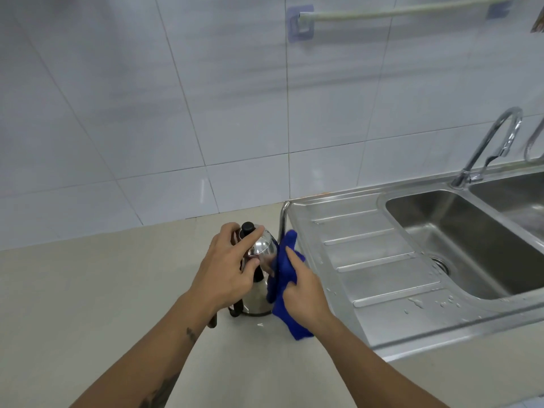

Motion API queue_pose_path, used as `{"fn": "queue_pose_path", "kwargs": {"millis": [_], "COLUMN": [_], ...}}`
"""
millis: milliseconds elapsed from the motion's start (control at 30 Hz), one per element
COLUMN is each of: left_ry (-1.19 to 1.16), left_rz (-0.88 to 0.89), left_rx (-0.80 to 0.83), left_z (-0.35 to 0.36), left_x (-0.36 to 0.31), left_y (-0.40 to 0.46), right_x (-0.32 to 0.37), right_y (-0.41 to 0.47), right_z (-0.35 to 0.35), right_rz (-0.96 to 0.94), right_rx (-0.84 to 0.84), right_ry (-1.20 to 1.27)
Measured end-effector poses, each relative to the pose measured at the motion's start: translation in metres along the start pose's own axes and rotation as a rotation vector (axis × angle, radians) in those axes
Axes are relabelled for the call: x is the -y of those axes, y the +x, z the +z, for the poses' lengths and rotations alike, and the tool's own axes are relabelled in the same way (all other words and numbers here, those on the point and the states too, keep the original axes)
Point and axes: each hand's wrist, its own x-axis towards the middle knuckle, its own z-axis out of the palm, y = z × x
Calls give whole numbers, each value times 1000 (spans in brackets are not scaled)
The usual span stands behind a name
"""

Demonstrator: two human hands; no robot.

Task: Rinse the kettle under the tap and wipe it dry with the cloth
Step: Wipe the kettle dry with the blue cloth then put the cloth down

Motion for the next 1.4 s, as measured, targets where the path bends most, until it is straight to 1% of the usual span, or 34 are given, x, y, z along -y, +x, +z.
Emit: {"fn": "queue_pose_path", "kwargs": {"millis": [100, 200, 300, 367, 500, 633, 733, 833, 933, 1000, 1100, 1200, 1267, 1400], "left_ry": [9, 5, 10, 28, 62, 117, 151, 177, 192, 139, 37, 43, 47, 77], "left_rz": [75, 111, 99, 53, -69, -159, -200, -168, -62, -39, -54, -77, -97, -118], "left_rx": [20, 10, -36, -65, -109, -127, -141, -114, -103, -104, -111, -116, -107, -99], "left_z": [-2, -4, -2, 0, 5, 12, 15, 11, 8, 8, 11, 10, 8, 5], "left_x": [12, 18, 18, 13, -7, -25, -41, -45, -30, -22, -23, -26, -25, -25], "left_y": [0, -1, -1, -1, -4, -3, 0, 5, 9, 9, 8, 7, 8, 9], "right_x": [17, 29, 30, 27, 11, -4, -6, -3, -3, -12, -32, -43, -43, -27], "right_y": [14, 30, 44, 48, 39, 22, 13, 9, 3, -2, -8, -11, -9, -4], "right_z": [-5, -12, -18, -18, -11, -4, -7, -11, 2, 17, 33, 35, 31, 21], "right_rz": [-51, -51, 0, 24, 41, 19, -32, -67, -113, -144, -62, 60, 101, 98], "right_rx": [-19, 50, 145, 157, 90, -5, -55, -39, 11, 19, 64, 121, 62, -10], "right_ry": [-47, -116, -134, -114, -45, -10, 9, 20, -11, -68, -71, -67, -60, -22]}}
